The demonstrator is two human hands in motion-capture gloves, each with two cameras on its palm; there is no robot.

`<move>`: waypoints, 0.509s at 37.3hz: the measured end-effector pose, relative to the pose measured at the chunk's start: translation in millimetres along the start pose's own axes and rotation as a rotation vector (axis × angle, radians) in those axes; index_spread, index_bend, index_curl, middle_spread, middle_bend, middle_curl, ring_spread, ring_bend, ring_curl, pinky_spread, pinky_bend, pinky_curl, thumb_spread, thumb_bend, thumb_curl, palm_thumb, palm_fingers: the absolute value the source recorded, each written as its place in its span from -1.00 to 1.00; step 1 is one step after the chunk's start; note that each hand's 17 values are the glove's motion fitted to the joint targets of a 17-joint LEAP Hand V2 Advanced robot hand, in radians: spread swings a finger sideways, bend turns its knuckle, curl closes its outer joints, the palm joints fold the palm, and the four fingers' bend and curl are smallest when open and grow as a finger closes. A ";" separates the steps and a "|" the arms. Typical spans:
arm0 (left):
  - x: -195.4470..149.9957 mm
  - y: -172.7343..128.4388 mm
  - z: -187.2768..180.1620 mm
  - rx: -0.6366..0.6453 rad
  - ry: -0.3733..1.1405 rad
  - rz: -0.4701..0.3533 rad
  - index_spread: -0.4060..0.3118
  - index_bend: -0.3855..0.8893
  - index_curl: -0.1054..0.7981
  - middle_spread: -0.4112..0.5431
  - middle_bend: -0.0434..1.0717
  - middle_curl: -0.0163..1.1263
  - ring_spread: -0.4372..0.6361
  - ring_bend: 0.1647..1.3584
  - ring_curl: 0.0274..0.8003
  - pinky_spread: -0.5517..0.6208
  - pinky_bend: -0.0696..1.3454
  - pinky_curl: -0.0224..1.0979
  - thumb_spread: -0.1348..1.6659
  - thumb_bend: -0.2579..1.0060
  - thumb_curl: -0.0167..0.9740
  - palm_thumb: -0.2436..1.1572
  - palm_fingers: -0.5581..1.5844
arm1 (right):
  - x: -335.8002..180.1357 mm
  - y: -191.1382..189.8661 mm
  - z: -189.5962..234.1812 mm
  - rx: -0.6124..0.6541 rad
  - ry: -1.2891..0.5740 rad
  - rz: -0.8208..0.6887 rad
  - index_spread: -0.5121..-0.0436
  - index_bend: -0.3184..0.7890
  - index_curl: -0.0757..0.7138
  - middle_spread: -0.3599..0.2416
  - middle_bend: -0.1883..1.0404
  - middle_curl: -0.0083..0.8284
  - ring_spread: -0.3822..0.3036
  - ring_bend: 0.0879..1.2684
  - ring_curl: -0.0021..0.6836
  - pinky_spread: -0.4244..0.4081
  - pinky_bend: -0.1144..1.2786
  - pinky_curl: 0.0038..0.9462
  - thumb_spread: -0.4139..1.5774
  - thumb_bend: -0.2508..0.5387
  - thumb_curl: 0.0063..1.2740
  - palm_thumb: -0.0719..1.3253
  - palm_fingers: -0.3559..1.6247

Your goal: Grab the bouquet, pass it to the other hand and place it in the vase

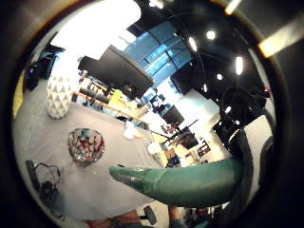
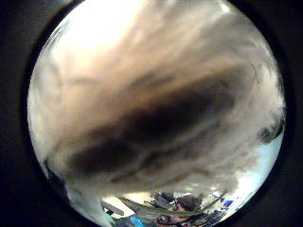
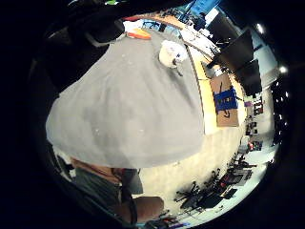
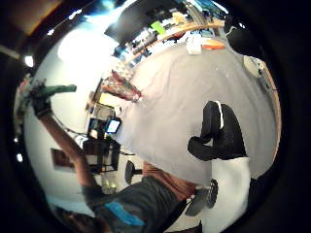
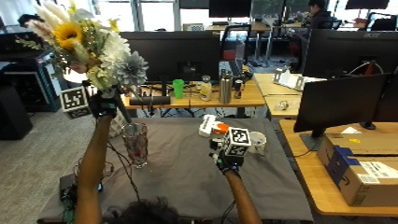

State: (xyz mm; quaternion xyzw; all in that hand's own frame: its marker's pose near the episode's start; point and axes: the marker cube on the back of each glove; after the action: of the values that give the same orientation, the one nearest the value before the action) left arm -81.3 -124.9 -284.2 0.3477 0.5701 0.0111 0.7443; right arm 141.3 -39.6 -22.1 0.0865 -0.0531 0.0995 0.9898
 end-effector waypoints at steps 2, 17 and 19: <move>-2.5 -11.3 -11.3 0.036 0.010 -0.002 -0.87 0.27 0.50 -0.93 0.46 0.06 -0.86 0.10 0.16 -0.82 0.01 -0.11 0.41 -0.63 -0.32 0.10 0.83 | 1.8 -0.8 -0.9 0.003 -0.009 0.006 -0.07 -0.10 0.36 0.28 -0.40 -0.01 0.48 -0.77 -0.07 0.67 -0.16 -0.20 0.57 -0.41 -0.14 0.42 -0.08; -82.3 -43.5 -39.9 0.132 -0.015 -0.182 -0.85 0.25 0.54 -0.92 0.47 0.06 -0.85 0.12 0.16 -0.82 0.01 -0.12 0.39 -0.62 -0.35 0.09 0.82 | 8.2 -3.7 -3.4 0.017 -0.039 0.012 -0.10 -0.12 0.30 0.31 -0.43 -0.08 0.57 -0.82 -0.06 0.76 -0.21 -0.22 0.60 -0.40 -0.16 0.41 -0.07; -105.9 -43.7 -35.2 0.121 -0.026 -0.237 -0.85 0.24 0.55 -0.92 0.47 0.06 -0.86 0.12 0.16 -0.82 0.02 -0.12 0.39 -0.63 -0.35 0.08 0.82 | 6.8 0.3 -6.7 0.009 -0.042 0.009 -0.10 -0.11 0.30 0.32 -0.44 -0.09 0.57 -0.82 -0.05 0.76 -0.20 -0.22 0.60 -0.40 -0.17 0.40 -0.07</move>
State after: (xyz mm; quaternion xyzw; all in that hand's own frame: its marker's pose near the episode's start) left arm -165.1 -183.9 -222.2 0.3224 0.5972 -0.1159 0.7252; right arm 148.4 -36.8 -27.8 0.0926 -0.0738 0.1024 0.9877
